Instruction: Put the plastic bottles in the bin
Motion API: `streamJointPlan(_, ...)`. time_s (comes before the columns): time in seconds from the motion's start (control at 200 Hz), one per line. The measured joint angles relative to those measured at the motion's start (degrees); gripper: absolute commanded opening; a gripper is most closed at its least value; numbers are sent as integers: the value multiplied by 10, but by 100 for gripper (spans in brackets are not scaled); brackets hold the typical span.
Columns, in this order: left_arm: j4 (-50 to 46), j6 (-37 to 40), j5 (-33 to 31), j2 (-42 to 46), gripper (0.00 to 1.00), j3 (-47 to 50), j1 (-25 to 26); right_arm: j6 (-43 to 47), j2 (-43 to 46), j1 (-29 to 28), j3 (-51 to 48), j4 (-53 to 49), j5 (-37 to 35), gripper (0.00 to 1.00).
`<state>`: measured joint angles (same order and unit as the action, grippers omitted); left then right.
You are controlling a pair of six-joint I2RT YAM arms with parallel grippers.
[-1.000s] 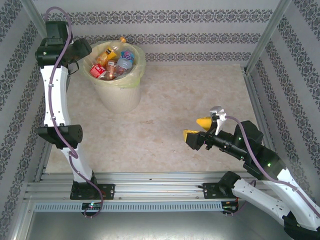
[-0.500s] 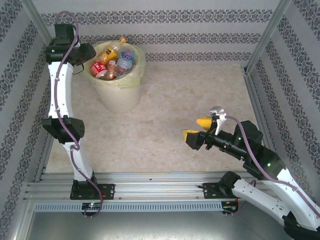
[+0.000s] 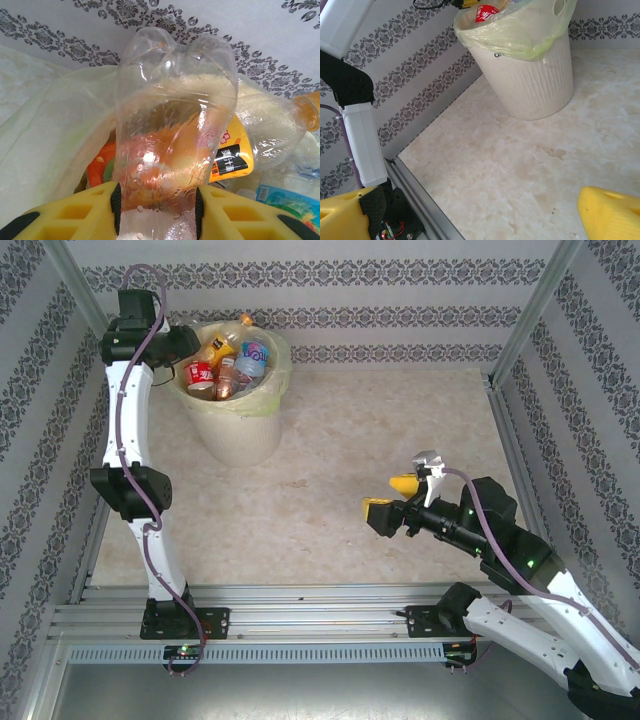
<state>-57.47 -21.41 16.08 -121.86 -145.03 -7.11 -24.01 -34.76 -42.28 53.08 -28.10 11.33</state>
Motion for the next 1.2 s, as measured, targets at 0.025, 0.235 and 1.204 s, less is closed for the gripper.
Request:
streamJointPlan(0.025,0,0,1,0,43,-1,0,0,0,0,0,0,0,98)
streamJointPlan(0.235,0,2,7,1,46,-2,0,0,-3,0,0,0,0,98)
streamJointPlan(1.204,190,59,76,651,100,656,45,19,58,0,0,-53,-128,98)
